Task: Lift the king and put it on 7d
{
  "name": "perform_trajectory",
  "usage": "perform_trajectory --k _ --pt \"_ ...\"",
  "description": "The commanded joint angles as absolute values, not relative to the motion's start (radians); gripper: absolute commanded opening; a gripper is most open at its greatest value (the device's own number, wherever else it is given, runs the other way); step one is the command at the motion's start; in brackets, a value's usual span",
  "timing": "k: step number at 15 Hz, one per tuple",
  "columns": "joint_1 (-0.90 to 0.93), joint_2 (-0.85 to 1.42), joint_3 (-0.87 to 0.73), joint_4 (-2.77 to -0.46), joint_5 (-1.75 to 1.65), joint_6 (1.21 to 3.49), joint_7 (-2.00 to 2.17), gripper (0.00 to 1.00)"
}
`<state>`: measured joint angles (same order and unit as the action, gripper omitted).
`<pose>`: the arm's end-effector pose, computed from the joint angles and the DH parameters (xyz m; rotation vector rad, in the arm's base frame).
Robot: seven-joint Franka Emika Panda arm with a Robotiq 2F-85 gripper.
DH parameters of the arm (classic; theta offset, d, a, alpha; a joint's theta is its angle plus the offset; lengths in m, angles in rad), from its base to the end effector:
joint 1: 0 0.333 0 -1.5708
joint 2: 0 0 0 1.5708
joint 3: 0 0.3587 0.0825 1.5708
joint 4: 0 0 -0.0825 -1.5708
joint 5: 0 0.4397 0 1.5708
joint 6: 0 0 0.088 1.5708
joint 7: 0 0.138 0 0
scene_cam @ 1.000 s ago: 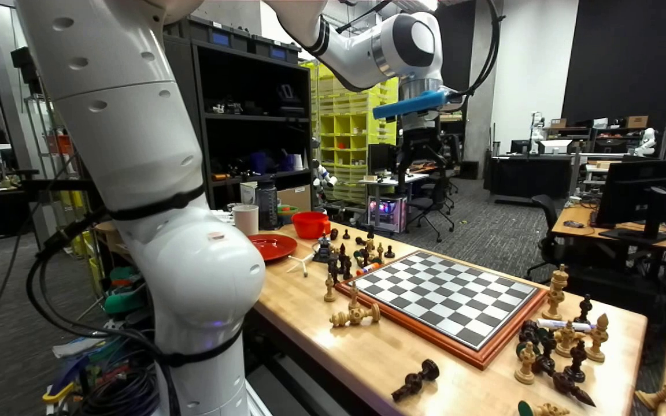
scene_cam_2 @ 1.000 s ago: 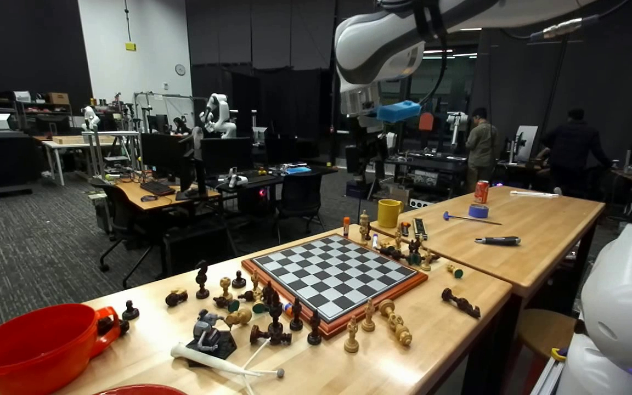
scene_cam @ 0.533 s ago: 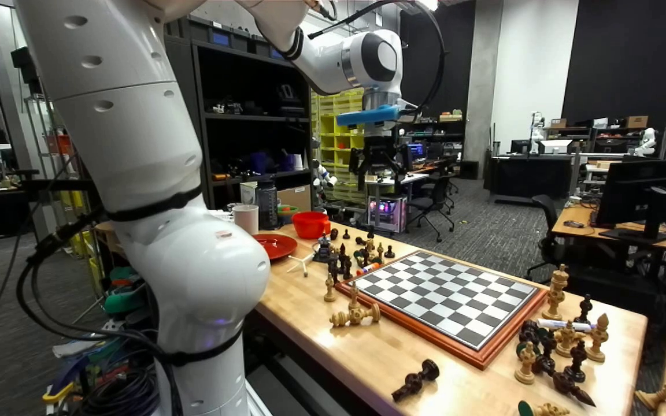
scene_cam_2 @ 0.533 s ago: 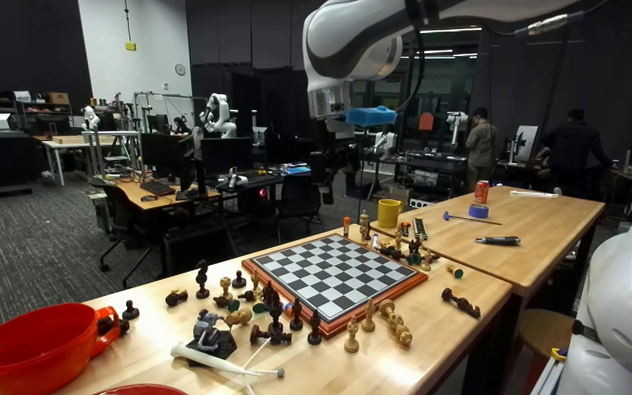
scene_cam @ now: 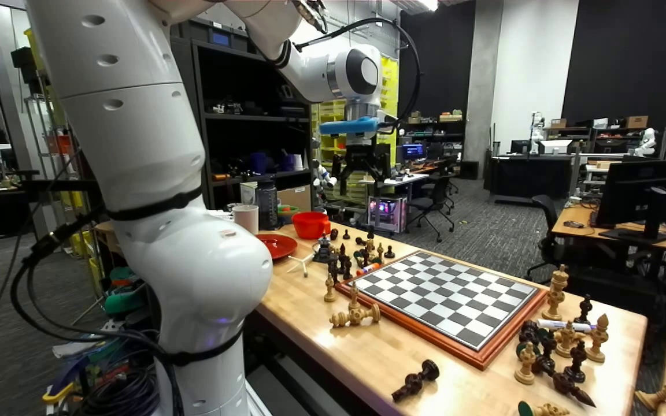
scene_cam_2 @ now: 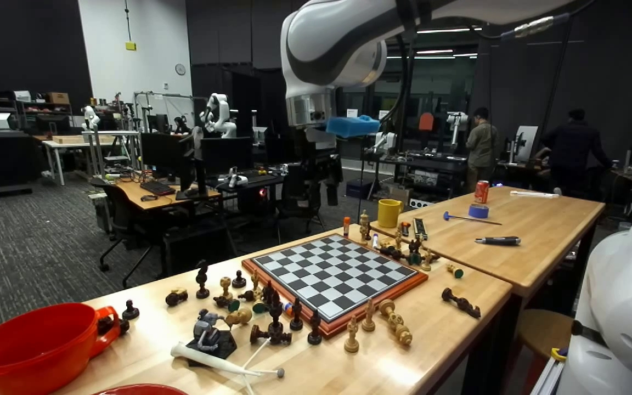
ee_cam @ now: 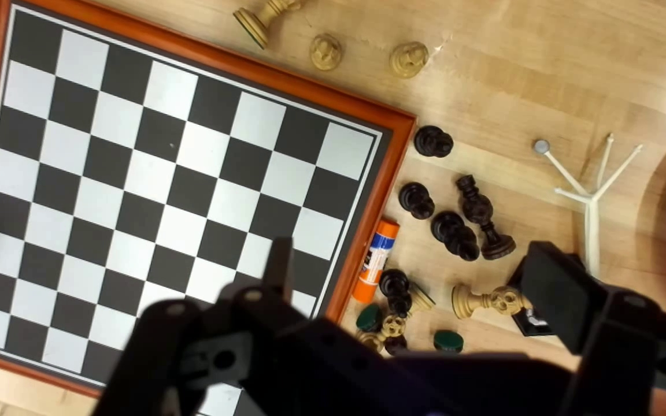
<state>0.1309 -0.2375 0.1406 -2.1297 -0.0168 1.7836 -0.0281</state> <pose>0.4928 0.1386 0.4925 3.0412 0.4570 -0.1605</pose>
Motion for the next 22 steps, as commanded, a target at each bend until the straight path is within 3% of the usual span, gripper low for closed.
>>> perform_trajectory --k 1,22 --pt "0.132 -0.237 0.138 -2.127 -0.017 1.781 -0.027 1.0" --pt "0.184 -0.068 0.184 -2.123 -0.005 1.906 -0.152 1.0"
